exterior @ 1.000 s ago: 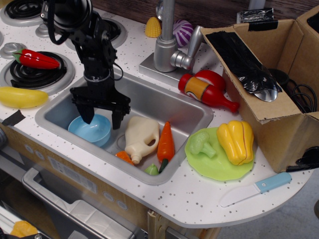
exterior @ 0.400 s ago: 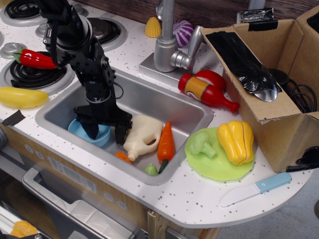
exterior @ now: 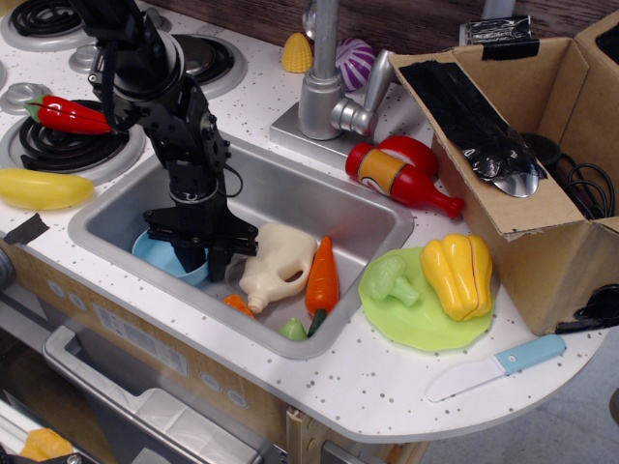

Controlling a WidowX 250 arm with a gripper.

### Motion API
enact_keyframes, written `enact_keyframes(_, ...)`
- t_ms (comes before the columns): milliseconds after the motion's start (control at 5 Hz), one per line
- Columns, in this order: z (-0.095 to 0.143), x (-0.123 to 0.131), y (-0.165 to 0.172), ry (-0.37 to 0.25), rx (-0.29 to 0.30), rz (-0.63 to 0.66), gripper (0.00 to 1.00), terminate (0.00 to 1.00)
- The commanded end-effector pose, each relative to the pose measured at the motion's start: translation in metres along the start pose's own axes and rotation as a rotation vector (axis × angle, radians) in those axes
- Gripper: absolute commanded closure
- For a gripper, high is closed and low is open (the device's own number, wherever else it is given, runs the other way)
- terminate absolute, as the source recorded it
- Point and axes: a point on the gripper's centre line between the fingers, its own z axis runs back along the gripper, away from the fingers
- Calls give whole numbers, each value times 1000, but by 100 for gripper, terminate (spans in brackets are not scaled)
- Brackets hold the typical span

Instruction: Pick up bowl and put in small4fbox

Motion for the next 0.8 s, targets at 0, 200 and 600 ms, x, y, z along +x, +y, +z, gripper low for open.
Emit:
enact_keyframes(0, 57, 21, -19, -106, 7, 15, 100, 0)
enact_keyframes(200, 108, 29, -51, -157, -24, -32, 100, 0)
enact_keyframes(600, 201, 46, -130, -279, -35, -152, 100, 0)
